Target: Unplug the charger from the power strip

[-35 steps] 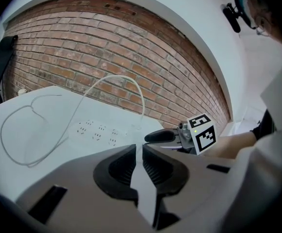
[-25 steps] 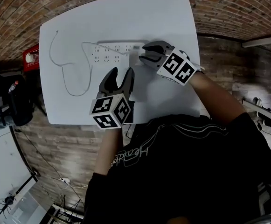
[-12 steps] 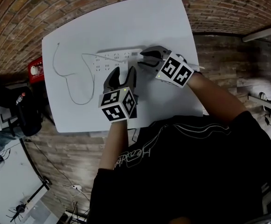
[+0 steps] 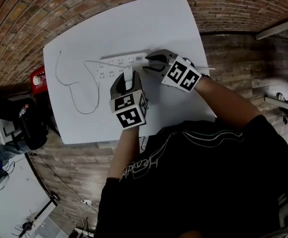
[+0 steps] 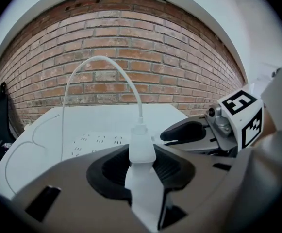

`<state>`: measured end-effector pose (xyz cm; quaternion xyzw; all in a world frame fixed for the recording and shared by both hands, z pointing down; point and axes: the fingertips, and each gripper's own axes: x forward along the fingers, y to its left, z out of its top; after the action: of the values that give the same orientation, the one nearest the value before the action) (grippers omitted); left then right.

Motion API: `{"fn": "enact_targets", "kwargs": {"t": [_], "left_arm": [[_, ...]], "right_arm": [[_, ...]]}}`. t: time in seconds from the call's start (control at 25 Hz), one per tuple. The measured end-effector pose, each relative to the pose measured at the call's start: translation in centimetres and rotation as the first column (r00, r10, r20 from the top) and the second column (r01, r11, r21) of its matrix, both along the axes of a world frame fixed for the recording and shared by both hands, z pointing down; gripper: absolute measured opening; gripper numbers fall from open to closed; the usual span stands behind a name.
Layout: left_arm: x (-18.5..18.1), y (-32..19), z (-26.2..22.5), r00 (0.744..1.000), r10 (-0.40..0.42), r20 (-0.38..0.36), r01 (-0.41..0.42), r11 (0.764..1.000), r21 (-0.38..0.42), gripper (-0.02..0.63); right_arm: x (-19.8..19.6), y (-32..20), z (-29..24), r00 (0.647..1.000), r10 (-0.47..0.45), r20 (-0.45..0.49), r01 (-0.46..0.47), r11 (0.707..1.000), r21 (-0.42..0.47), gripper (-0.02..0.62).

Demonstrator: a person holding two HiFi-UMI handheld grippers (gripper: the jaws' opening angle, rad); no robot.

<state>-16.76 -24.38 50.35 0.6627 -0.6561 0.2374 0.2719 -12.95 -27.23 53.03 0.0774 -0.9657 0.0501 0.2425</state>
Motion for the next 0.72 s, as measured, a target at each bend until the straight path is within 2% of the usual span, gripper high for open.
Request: {"fn": "enact_targets", "kwargs": {"t": [0.12,0.36,0.6,0.68,0.72], "left_arm": [[-0.05,0.00,0.01,1.000,-0.008,0.012,0.008,1.000,0.000,0.132],[-0.19,0.06,-0.10,1.000,-0.013,-0.021,0.013,1.000,0.004,0.133],[0.12,-0.08,-0.36,0.995,0.025,0.098,-0.025,1.000,-0.003,0.135],[0.08,0.01,-0.31,0.996,0.025,0.081,-0.025,1.000,-0.005,0.137],[-0.01,0.06,-0.27,0.999,0.016,0.049,-0.015,1.000,-0.008,0.135]], "right_arm": [[0.02,-0.03,0.06,1.000,0.010,0.001,-0.010,1.000,-0.006,0.112],[0.07,0.11,-0.04,1.000,0.003,0.006,-0.002,1.000,-0.010,0.112],[0.02,0.03,-0.09,1.000,0.005,0.009,-0.005,1.000,0.004,0.111],[0.01,0.12,-0.09,1.000,0.006,0.010,-0.006,1.000,0.004,0.112],[0.01,0.17,-0.08,1.000,0.007,0.010,-0.007,1.000,0.002,0.112]]}}
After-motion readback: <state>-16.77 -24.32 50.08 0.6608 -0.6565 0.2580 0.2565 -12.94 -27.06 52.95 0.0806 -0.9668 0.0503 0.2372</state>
